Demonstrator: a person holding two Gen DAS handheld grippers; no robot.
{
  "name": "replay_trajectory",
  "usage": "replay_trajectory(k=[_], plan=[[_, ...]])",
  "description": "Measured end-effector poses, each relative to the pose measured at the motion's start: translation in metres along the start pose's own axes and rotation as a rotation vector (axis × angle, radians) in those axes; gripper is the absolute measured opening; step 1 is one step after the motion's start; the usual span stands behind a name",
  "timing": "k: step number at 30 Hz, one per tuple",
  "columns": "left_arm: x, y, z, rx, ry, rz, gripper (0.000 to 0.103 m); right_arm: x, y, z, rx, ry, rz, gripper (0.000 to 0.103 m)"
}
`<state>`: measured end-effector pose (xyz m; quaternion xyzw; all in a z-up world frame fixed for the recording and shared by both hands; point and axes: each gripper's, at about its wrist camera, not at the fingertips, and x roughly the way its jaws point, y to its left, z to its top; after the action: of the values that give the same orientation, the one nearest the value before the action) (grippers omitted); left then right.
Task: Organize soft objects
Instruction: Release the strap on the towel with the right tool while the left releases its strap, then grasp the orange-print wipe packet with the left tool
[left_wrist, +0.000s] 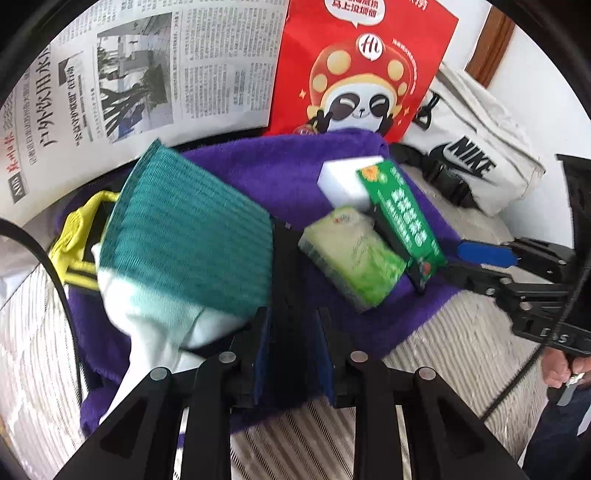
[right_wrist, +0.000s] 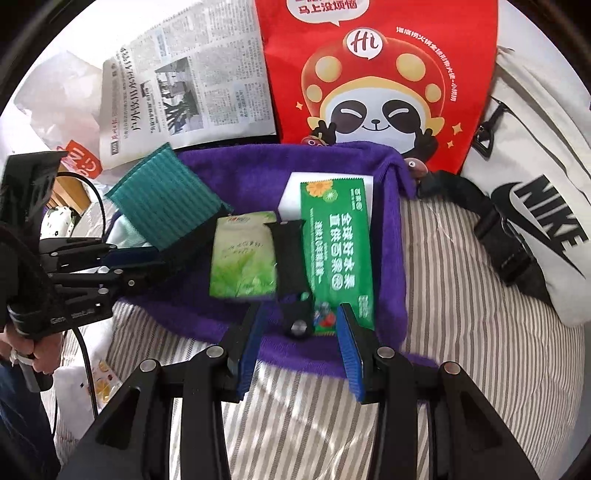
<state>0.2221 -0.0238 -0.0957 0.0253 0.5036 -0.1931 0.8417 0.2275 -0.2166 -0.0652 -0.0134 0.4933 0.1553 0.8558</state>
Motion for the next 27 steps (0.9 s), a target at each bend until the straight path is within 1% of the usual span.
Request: replay_trajectory(k=[2,6,8,10,12,15,18,20,22,24,27], plan=[[-0.004,-0.001,-0.005,0.005,0.005,0.027,0.024,-0.004,0.004,-0.005,0.005,-0.003,0.003,0.040],[-0.021,-0.001,-0.019,0.004,0.001,0.031,0.024,-0.014,0.016,-0.020,0.008,-0.011,0.014,0.040],[-0.031,-0.002,-0.029,0.013,-0.001,0.041,0.030,-0.019,0.023,-0.027,0.007,-0.013,0.019,0.040],[-0.039,-0.002,-0.037,0.018,-0.008,0.060,0.042,-0.026,0.028,-0.035,0.006,-0.020,0.021,0.040],[-0.052,0.000,-0.052,0.011,-0.022,0.085,0.042,-0.033,0.033,-0.042,0.008,-0.028,0.029,0.040],[-0.064,0.003,-0.072,-0.015,-0.021,0.089,0.042,-0.040,0.037,-0.052,0.016,-0.033,0.034,0.040],[-0.074,-0.005,-0.099,0.009,-0.018,0.105,0.042,-0.045,0.042,-0.062,0.025,-0.033,0.049,0.040],[-0.073,-0.013,-0.114,0.030,-0.009,0.109,0.045,-0.045,0.046,-0.070,0.029,-0.027,0.061,0.041],[-0.068,-0.020,-0.127,0.061,0.002,0.120,0.046,-0.044,0.049,-0.074,0.025,-0.022,0.066,0.041],[-0.060,-0.023,-0.136,0.056,0.026,0.139,0.046,-0.043,0.052,-0.078,0.021,-0.011,0.065,0.041],[-0.058,-0.023,-0.142,0.046,0.023,0.133,0.046,-0.045,0.052,-0.083,0.018,-0.008,0.065,0.041]])
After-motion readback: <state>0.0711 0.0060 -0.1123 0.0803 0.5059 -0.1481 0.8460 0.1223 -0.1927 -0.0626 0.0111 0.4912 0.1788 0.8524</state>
